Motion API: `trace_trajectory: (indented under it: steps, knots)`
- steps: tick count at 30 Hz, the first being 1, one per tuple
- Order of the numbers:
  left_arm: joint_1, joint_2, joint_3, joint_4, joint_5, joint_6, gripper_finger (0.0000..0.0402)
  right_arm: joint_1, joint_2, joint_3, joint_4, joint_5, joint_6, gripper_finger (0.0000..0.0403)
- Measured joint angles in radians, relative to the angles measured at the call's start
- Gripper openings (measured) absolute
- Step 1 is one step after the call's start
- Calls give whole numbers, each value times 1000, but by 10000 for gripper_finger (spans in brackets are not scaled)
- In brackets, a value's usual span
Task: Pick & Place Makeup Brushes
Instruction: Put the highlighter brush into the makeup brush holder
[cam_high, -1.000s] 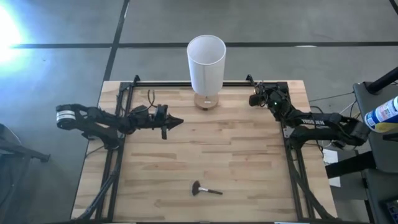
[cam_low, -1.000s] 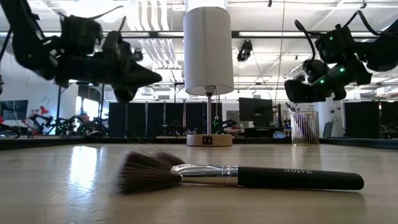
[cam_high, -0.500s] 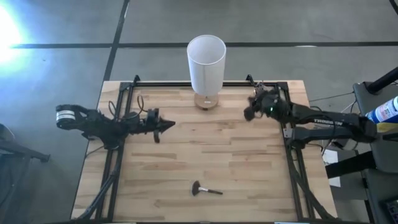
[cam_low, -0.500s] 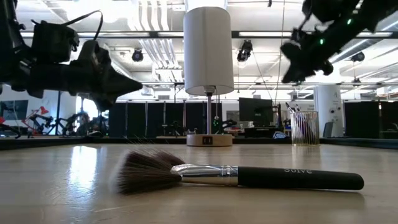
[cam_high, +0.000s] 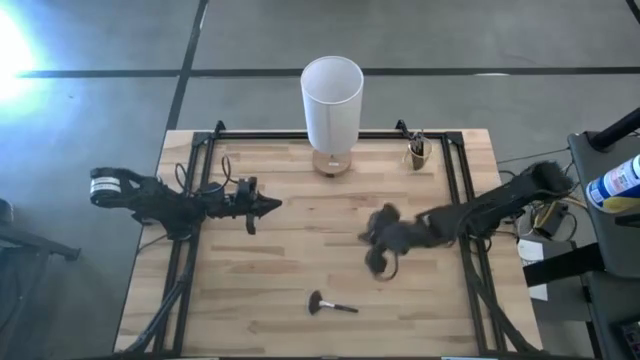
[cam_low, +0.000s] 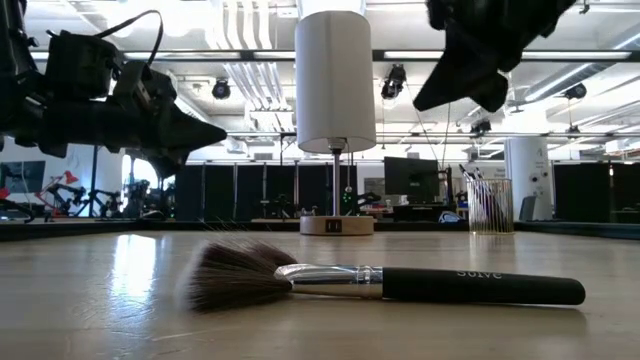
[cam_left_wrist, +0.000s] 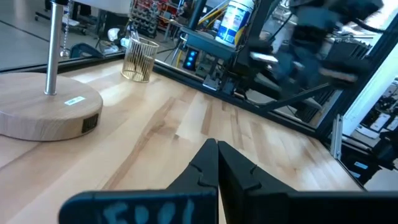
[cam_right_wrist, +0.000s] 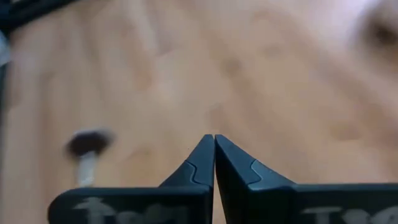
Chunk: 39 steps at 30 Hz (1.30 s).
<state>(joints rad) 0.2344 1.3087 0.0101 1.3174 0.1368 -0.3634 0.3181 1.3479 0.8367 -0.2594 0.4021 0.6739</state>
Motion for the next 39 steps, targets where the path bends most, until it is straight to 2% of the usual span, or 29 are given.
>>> trace_trajectory:
  steps: [7, 12, 20, 26, 31, 39]
  knots:
    - [-6, 0, 0, 0, 0, -4, 0, 78, 297, 230, -18, -226, 117, 32]
    - [-9, 0, 0, -1, 0, 7, 0, 107, 496, 441, -157, -318, 127, 74]
    - [-8, 0, 22, -1, 0, 144, 0, 130, 742, 757, -365, -335, 123, 144]
    - [-8, 0, 46, -6, 0, 219, 0, 130, 881, 955, -427, -332, 120, 197]
    - [-7, 0, 66, -20, 0, 265, 0, 130, 993, 1133, -575, -307, 108, 242]
    - [-7, 0, 105, -66, 0, 286, 0, 129, 1137, 1305, -679, -289, 74, 286]
